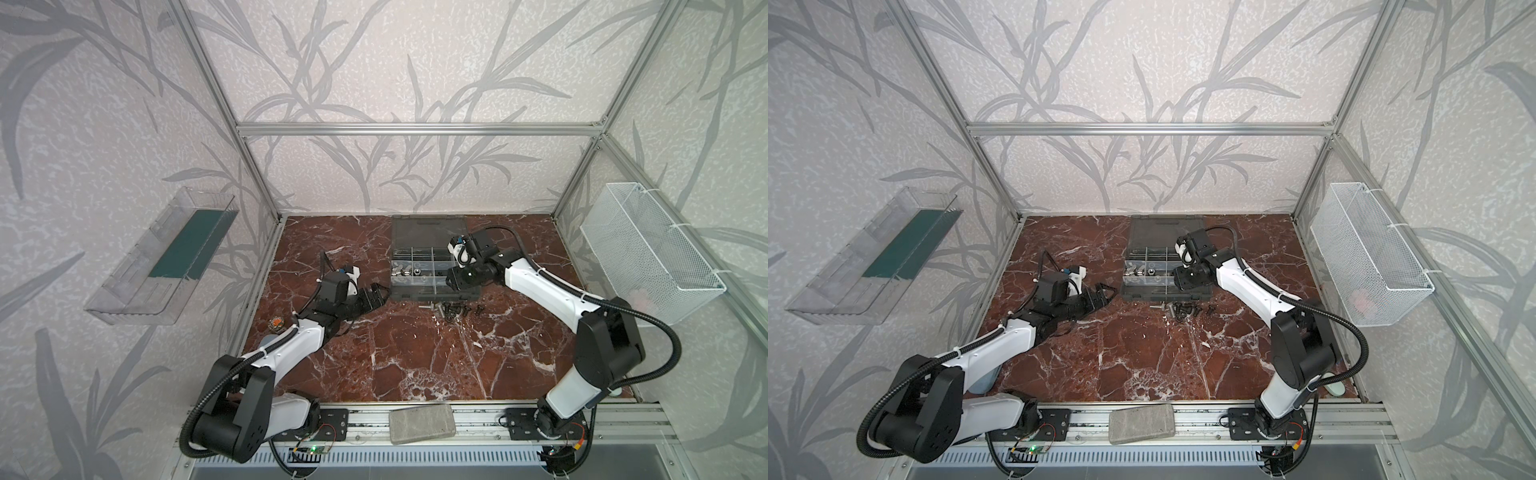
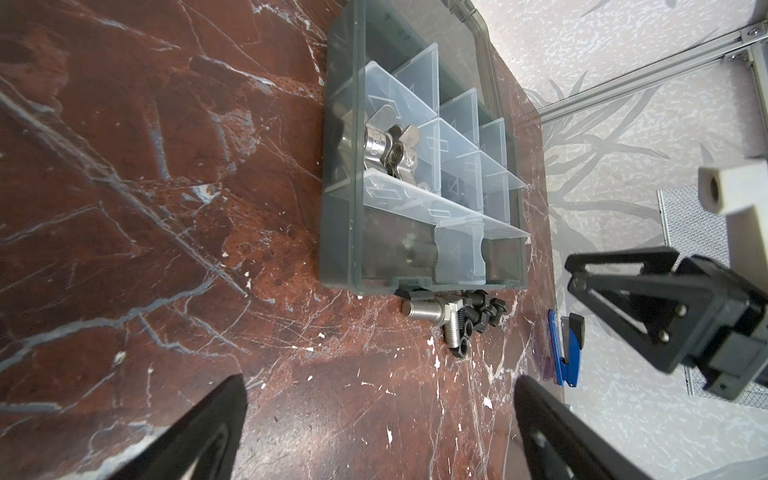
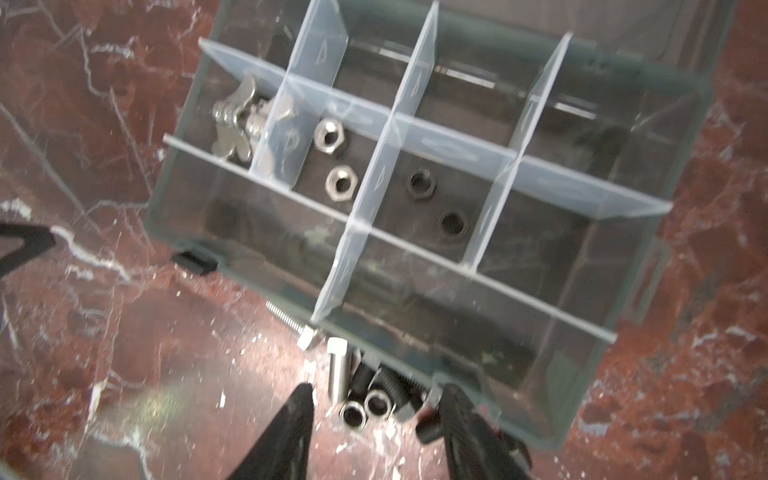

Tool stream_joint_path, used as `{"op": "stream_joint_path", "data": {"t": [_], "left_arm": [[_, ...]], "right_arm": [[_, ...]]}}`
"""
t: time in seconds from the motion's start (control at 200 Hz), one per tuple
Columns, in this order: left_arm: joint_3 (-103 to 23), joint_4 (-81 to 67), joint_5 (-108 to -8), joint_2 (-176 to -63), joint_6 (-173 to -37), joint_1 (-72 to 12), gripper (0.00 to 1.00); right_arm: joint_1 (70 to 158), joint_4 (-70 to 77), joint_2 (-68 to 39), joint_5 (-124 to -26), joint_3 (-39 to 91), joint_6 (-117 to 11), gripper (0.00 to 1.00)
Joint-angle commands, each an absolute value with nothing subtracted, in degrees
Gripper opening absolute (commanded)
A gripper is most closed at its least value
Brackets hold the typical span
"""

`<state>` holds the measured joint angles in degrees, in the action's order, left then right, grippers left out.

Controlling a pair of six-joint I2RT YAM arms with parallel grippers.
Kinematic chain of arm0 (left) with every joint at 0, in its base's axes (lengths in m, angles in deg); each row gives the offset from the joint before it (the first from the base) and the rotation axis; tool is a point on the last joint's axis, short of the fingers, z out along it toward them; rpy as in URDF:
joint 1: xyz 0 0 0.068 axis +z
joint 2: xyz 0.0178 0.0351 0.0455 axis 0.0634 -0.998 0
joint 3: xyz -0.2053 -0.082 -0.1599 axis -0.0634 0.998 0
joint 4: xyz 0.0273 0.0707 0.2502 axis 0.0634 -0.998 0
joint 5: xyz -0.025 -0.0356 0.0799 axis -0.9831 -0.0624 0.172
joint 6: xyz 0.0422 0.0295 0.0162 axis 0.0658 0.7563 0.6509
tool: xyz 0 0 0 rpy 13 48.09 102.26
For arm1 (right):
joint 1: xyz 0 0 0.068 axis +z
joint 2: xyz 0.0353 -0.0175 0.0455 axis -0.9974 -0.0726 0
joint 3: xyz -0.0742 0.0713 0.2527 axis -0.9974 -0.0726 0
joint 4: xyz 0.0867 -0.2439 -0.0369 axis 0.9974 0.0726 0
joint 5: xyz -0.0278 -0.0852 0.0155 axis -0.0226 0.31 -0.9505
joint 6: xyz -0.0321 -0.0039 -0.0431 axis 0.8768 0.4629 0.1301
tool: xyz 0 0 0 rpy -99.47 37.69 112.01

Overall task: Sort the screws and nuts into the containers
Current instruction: 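Move the right gripper down to a black hex nut beside the bolts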

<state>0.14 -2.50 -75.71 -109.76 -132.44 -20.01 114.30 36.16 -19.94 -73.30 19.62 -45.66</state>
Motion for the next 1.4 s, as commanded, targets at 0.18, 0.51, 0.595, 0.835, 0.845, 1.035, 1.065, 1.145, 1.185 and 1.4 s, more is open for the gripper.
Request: {"op": "stream_joint_path", "data": {"t": [0.18, 0.51, 0.595, 0.835, 0.845, 1.035, 1.065, 1.145, 1.185, 1.4], "left_arm": [[-0.24, -1.96, -75.61, -109.33, -132.34, -19.72, 0.98], [-0.16, -1.47, -75.99, -109.66, -132.62, -19.72, 0.98], [-0.06, -1.56, -75.8, -109.49, -132.63, -19.72, 0.98], [-0.29, -1.76, -75.54, -109.76, -132.37, -19.72, 0.98], [-0.34, -1.72, -75.54, -109.77, -132.38, -19.72, 0.98], [-0.45, -1.54, -75.56, -110.55, -132.27, -19.71, 0.98], [-0.41, -1.45, -75.64, -110.73, -132.27, -19.72, 0.98], [-0.42, -1.32, -75.71, -110.84, -132.27, -19.72, 0.98], [-0.46, -1.31, -75.71, -110.95, -132.27, -19.72, 0.98], [-0.55, -1.63, -75.45, -110.86, -131.96, -19.72, 0.98]], "right_arm": [[118.51, 28.88, -11.89, -72.91, 5.89, -53.65, 0.51], [120.82, 26.74, -16.11, -66.78, 2.36, -58.34, 0.49], [120.89, 26.34, -17.82, -66.48, 2.65, -58.86, 0.49], [120.9, 24.38, -20.47, -64.26, 2.89, -61.4, 0.47], [120.86, 24.33, -20.58, -64.16, 2.89, -61.52, 0.47], [120.86, 22.94, -22.68, -64.37, 3.23, -63.33, 0.46], [120.84, 22.77, -22.93, -64.37, 3.32, -63.74, 0.46], [120.82, 22.36, -23.78, -64.29, 3.59, -64.48, 0.44], [120.9, 22.11, -24.16, -64.05, 3.75, -64.87, 0.43], [120.92, 22.75, -24.31, -63.17, 3.87, -65.11, 0.42]]}}
